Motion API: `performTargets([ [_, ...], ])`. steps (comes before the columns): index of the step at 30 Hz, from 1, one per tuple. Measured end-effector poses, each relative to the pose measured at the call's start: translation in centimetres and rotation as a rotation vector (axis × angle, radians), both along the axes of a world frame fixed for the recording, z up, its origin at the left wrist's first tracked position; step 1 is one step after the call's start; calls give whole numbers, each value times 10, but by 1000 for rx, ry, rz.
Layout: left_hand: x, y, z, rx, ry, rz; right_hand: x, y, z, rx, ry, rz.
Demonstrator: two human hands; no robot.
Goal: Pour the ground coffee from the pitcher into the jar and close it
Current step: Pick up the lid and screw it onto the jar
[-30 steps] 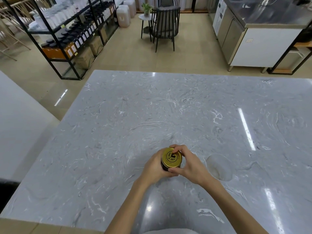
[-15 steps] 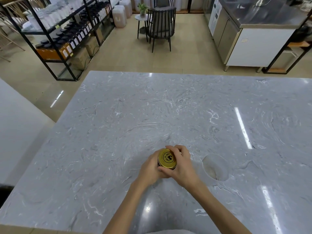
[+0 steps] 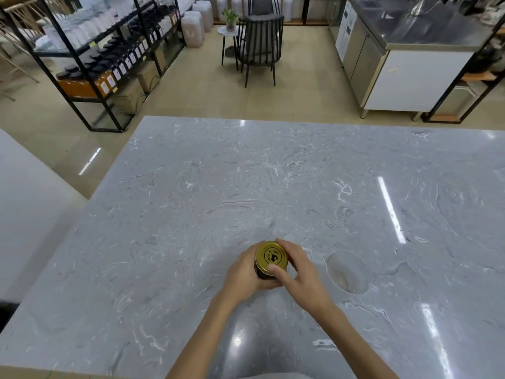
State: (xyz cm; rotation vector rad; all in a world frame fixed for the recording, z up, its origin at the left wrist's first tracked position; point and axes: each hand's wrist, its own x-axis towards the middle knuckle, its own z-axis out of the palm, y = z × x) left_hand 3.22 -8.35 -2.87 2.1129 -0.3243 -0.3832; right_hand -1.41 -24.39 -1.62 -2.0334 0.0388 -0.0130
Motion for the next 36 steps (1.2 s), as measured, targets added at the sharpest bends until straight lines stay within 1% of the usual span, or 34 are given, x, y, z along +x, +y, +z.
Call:
performTargets([
  [3, 1, -1, -4, 8, 15, 13, -4, -1, -3, 98, 9, -100],
  [9, 0, -1, -1, 27, 15, 6, -3, 3, 0, 42, 53, 34],
  [12, 0, -1, 0, 39, 0, 7, -6, 0, -2, -58, -7, 61],
  [15, 1, -1, -1, 32, 22, 5, 5, 0, 3, -173, 18, 86],
  [19, 1, 0, -3, 9, 45, 18, 10, 8, 2, -210, 57, -34],
  [21, 0, 1, -4, -1, 37, 22, 6, 10, 1, -242, 39, -49],
  [23, -1, 1, -4, -4, 26, 24, 5, 7, 3, -225, 34, -3],
  [26, 0, -2, -3, 14, 22, 25, 11, 4, 13, -244, 23, 156],
  [28, 2, -5, -4, 33, 25, 24, 10, 6, 17, -235, -6, 199],
  [29, 2, -5, -4, 41, 28, 28, 7, 8, 16, -214, 1, 185],
  [31, 1, -5, -6, 42, 22, 39, -4, 5, 12, -162, 47, 86],
  [32, 1, -4, -7, 28, 24, 46, -11, 1, 9, -166, 61, 27],
  [34, 0, -4, -11, -16, 52, 71, -20, -9, 7, -250, 50, -65],
  [35, -1, -4, -12, -17, 61, 76, -20, -13, 7, -262, 42, -90],
  [36, -2, -4, -12, -3, 53, 74, -15, -14, 10, -225, 44, -94],
])
